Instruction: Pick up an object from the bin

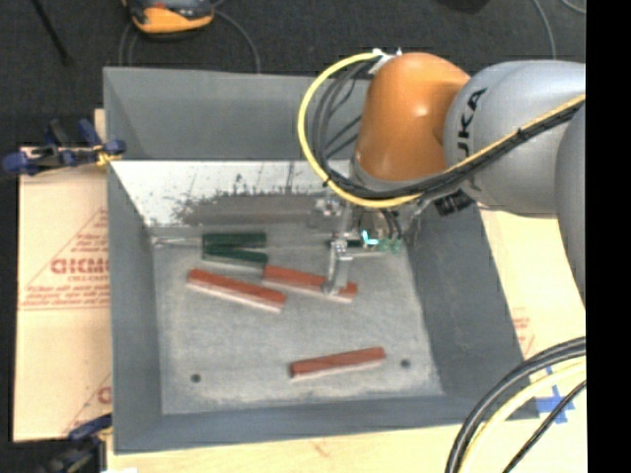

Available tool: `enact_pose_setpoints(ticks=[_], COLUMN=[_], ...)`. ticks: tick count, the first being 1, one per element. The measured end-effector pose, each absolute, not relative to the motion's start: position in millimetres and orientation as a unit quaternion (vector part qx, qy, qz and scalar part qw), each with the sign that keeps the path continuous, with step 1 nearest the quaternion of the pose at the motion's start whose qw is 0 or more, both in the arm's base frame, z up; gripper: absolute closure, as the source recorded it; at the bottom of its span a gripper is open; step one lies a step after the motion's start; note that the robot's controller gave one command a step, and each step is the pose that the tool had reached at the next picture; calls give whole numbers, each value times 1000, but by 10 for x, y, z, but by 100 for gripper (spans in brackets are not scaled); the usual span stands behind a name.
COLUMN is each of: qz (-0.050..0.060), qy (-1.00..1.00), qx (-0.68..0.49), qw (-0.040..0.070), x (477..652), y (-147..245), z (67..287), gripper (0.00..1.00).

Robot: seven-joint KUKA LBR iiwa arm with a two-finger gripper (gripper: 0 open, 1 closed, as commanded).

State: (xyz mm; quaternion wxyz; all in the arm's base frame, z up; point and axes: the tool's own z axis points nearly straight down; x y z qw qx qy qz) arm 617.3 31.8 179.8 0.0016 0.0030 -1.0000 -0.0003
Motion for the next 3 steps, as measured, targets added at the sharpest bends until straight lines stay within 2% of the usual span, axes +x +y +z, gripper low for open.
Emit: enact_pose_setpoints(ticks=[1,2,3], qz=[0,-1,0], qy=[-1000,-999,-1000], qx=[3,-41,9], qw=[-2,-5,-3], x=[6191,6129,6338], y=[319,254,371], z=[1845,1535,713], gripper=[0,0,100])
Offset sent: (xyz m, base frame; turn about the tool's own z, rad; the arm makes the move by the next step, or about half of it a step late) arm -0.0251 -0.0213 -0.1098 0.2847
